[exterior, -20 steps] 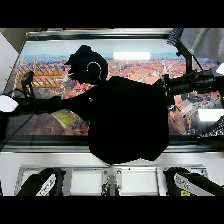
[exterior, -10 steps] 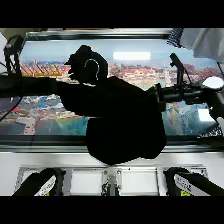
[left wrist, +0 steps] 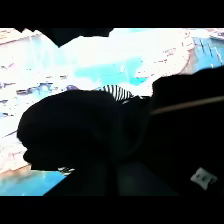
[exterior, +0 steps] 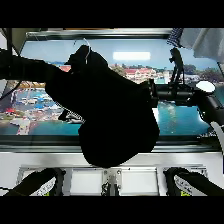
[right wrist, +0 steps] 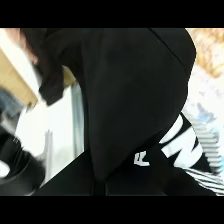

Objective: Fold the clothes and pants, and hang the long-sleeved shirts on hangers.

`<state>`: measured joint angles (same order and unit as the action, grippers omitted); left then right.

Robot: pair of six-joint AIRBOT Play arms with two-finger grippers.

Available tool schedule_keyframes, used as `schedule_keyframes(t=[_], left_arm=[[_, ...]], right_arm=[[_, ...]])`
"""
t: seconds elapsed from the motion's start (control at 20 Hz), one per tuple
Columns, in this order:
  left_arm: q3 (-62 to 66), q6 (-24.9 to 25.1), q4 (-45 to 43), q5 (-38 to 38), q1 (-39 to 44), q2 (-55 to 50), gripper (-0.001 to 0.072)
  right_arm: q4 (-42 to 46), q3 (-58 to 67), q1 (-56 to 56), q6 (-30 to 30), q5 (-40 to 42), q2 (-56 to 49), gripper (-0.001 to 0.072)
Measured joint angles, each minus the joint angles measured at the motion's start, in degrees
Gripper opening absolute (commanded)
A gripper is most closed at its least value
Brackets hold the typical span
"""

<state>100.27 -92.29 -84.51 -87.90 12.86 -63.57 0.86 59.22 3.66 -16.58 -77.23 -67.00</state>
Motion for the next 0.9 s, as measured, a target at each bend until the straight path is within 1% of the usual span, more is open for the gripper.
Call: schedule_keyframes(t=[0.05, 0.1, 0.2, 0.35, 0.55, 0.6, 0.65, 0.7, 0.9], left_arm=[[1.0, 0.0, -0.6, -0.3, 0.3, 0.1, 0.0425], [1.6, -0.2, -1.0, -0.5, 0.5, 0.3, 0.0580], [2.4, -0.2, -1.5, -0.1, 1.0, 1.3, 0.0573], [2.9, -1.1, -2.1, 2.4, 1.3, 3.8, 0.0573], [3.1, -1.8, -2.3, 4.7, 0.3, 7.0, 0.0571], [3.1, -2.2, -2.3, 4.9, -0.2, 7.5, 0.0458], [3.1, -2.6, -2.3, 5.0, -0.8, 8.1, 0.0223], [3.1, -2.8, -2.5, 5.0, -1.3, 8.5, 0.0013], [0.3, -3.3, -2.0, 5.8, -2.3, 10.0, 0.0013]], right_arm=[[-0.6, 0.0, 0.1, 0.1, 0.7, 0.3, 0.0005], [-1.1, 0.0, 0.2, 0.2, 1.4, 0.4, 0.0005], [-1.4, 0.0, 0.3, 0.2, 2.0, 0.7, 0.0005], [-1.9, 0.0, 0.3, 0.3, 2.5, 0.8, 0.0005], [-3.9, 0.0, 0.3, 0.6, 2.8, 0.9, 0.0005], [-4.5, 0.0, 0.2, 1.1, 3.1, 1.1, 0.0005], [-4.9, 0.0, 0.0, 1.5, 3.9, 1.5, 0.0005], [-5.2, 0.0, -0.4, 1.7, 4.9, 2.1, 0.0005], [-4.7, 0.0, -6.8, 2.1, 12.9, 7.1, 0.0005]])
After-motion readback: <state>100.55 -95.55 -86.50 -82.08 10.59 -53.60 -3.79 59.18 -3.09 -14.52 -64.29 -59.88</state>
